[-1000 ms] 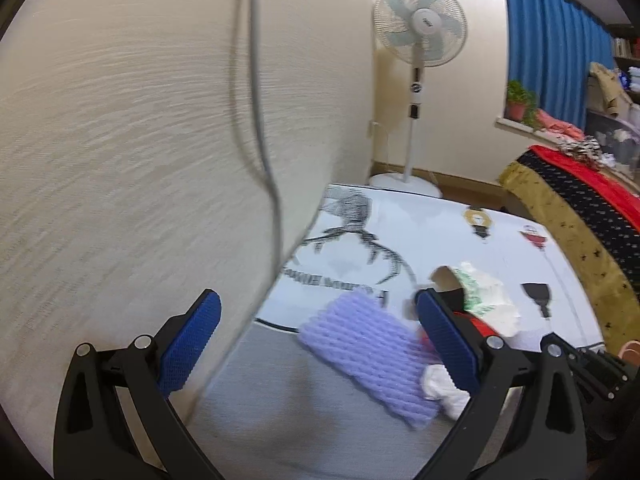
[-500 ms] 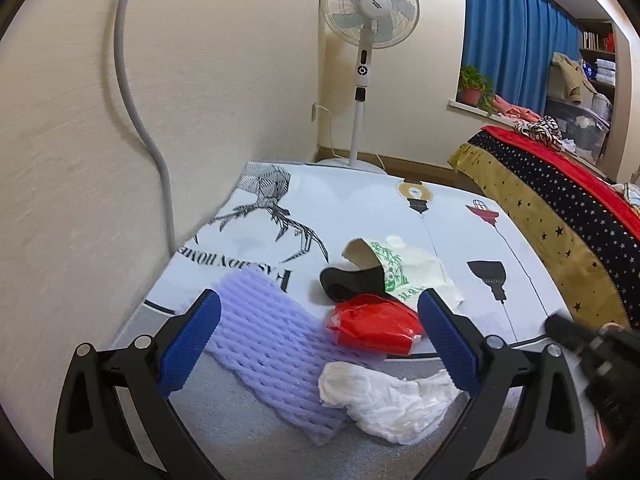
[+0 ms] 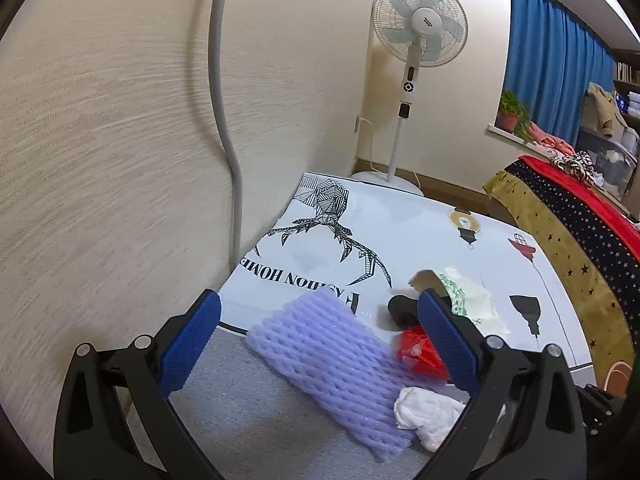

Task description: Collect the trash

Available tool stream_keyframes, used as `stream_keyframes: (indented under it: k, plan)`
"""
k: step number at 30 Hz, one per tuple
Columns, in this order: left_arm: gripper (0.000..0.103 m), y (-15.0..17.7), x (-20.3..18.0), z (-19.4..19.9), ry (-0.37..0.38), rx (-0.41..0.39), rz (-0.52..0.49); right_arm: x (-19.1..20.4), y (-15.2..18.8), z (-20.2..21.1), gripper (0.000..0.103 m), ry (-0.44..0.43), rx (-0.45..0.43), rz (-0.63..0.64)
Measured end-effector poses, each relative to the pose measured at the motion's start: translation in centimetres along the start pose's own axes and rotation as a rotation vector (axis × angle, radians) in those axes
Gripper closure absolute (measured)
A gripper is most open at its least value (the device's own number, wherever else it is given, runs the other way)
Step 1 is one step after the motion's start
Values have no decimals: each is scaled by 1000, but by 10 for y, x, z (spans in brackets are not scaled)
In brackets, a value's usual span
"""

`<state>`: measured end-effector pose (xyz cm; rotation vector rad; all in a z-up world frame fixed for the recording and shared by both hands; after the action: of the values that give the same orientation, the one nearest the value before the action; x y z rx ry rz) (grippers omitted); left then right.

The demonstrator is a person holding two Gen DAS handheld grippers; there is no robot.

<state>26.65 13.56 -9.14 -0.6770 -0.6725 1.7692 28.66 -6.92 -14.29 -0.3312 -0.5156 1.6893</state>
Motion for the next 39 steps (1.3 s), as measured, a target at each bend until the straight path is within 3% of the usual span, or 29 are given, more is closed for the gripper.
stream_keyframes:
  k: [7,13,16,20,24,26,30,32,34,39]
  plan:
    - [7,8,-19,3,40,-17,-69,-9,6,27,82,18,-133,-29]
    - [7,26,-61,-5,98,-4,-210,-23,10,37,82,15,-120,-69]
    - [8,31,-80,-15,118,47,-277,-25,10,39,82,15,-122,-57]
    - [8,30,-88,-27,171,115,-277,-26,10,40,81,11,-126,-46]
    - [25,31,-91,-45,185,207,-274,-24,11,38,81,6,-124,-40]
    - [26,31,-90,-51,181,237,-268,-24,11,38,81,3,-123,-38]
    - [28,33,-90,-53,175,246,-268,-23,11,36,81,-2,-119,-41]
    - [37,33,-89,-52,183,244,-261,-23,12,36,81,-4,-118,-39]
    - [39,32,-85,-50,210,239,-249,-23,12,38,81,-5,-123,-36]
    - [43,31,-78,-35,250,163,-227,-27,12,42,81,-4,-129,-44]
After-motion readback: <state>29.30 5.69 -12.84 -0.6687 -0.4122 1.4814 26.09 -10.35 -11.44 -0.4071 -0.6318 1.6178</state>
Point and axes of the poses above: each gripper's, at about its wrist camera, not at the fingertips, and z roughly against the way its jaws point, x to its left, y to its underside, the point moved 1 cm from there along -z, roughly the way its jaws point, and after that the axes turned 11 degrees about x, right-handed, at the moved point
